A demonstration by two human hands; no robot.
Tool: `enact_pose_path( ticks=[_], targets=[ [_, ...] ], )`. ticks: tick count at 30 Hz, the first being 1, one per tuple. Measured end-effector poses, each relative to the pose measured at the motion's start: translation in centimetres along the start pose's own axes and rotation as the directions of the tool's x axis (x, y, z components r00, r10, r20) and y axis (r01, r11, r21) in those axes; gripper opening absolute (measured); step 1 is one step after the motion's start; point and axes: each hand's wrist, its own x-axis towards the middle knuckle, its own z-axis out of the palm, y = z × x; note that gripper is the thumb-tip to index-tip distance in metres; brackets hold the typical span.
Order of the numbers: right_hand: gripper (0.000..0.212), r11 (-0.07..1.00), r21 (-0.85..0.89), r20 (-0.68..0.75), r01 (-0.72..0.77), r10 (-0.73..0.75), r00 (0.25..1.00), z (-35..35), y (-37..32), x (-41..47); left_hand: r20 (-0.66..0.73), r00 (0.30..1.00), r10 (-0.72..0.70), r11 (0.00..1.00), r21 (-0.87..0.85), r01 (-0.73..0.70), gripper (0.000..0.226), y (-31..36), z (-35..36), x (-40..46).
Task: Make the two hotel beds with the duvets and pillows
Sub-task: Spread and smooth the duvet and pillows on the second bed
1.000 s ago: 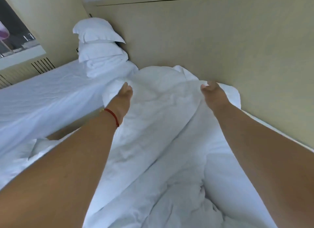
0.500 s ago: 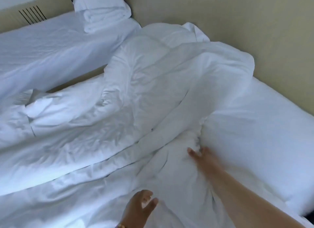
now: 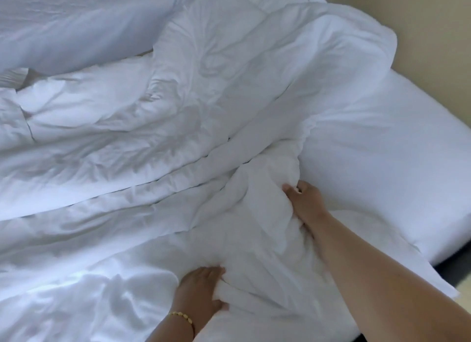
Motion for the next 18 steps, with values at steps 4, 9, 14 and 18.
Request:
enact_pose_path(
  ticks=[4,9,14,18],
  targets=[
    [0.07,0.985,-0.032,0.001,-0.168,0.169,0.986,-2.2,2.2,2.1,0.004,0.994,-0.106,0.991,-0.075,0.106,0.033,-0.5,0.2,1.5],
    [0.1,0.91,0.196,0.22,-0.366,0.323,0.92,-0.1,3.8,0.5,0.027,0.988,-0.152,0.944,-0.292,0.153,0.039,-1.5,-0.7,1.5],
    [0.069,0.826,0.498,-0.01,-0.264,0.31,0.951,-1.7,2.1,-1.9,-0.001,0.981,-0.196,0.809,-0.565,0.161,0.06,0.7,-1.8,-0.4],
    [0.03,0.84,0.51,-0.512,0.185,0.124,0.85,-10.8,-1.4,-2.1,0.04,0.97,-0.238,0.606,-0.775,0.181,0.052,5.4,-4.0,-1.9]
  ],
)
